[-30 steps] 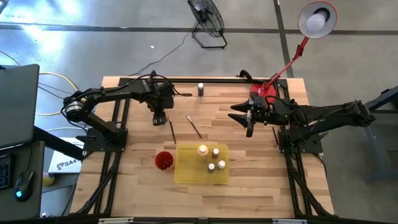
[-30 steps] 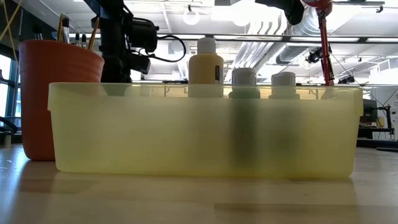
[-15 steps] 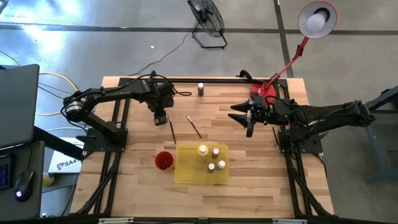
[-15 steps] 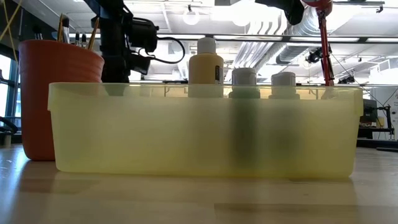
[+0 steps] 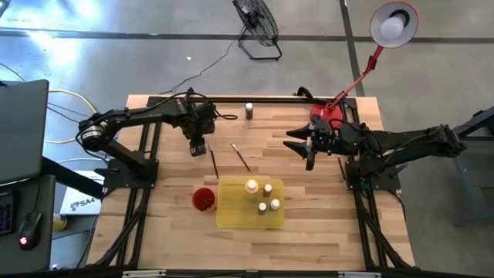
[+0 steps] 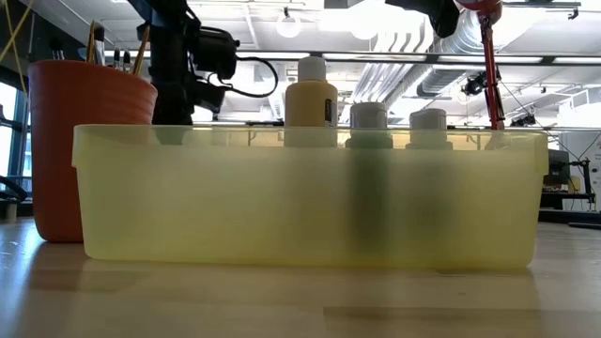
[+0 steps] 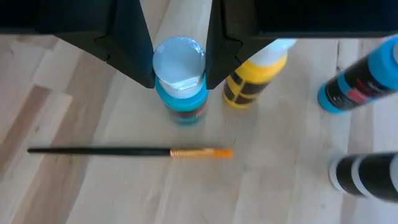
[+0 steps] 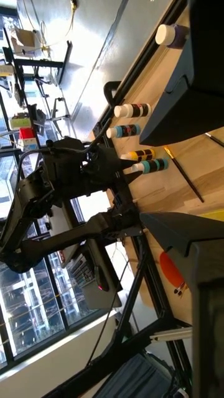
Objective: Pick & Place Paint Supplies
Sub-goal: Put the blue paint bottle into the yellow bin
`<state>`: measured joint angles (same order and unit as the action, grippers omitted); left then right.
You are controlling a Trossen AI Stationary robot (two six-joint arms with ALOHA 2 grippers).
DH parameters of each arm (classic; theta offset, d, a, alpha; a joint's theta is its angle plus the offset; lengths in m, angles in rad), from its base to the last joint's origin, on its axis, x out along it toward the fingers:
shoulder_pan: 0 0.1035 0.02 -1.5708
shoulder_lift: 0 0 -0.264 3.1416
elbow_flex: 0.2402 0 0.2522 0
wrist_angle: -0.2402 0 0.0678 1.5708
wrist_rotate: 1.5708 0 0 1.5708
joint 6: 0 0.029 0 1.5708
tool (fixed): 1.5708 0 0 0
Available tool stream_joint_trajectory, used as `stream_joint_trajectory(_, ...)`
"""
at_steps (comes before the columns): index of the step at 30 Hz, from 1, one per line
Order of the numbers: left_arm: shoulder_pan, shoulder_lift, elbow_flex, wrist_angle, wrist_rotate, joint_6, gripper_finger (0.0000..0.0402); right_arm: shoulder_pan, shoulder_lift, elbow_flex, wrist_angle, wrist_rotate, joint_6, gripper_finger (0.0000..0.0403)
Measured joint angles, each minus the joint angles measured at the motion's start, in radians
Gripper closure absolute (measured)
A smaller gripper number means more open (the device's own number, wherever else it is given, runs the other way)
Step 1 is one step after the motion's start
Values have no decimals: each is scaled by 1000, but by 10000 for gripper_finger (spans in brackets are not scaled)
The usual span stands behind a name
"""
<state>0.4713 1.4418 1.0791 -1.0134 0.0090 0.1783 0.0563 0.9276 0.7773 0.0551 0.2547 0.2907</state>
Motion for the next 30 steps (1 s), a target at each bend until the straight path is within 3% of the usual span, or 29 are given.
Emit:
stream_joint_trajectory(8,0,0,117,-53,-1,-1,284,0,0,0,0,-28,0,229)
stream_joint_trajectory(17,-18,1,386,-144,-8,-44,284,0,-1,0,-14,-27,-7,229)
stream_joint_trajectory(23,-137,0,537,-199,-96,-79,285,0,-19,0,-61,-27,-7,229)
stream_joint_trajectory(30,-311,0,579,-197,-111,-237,285,0,-68,0,-59,-19,-46,229)
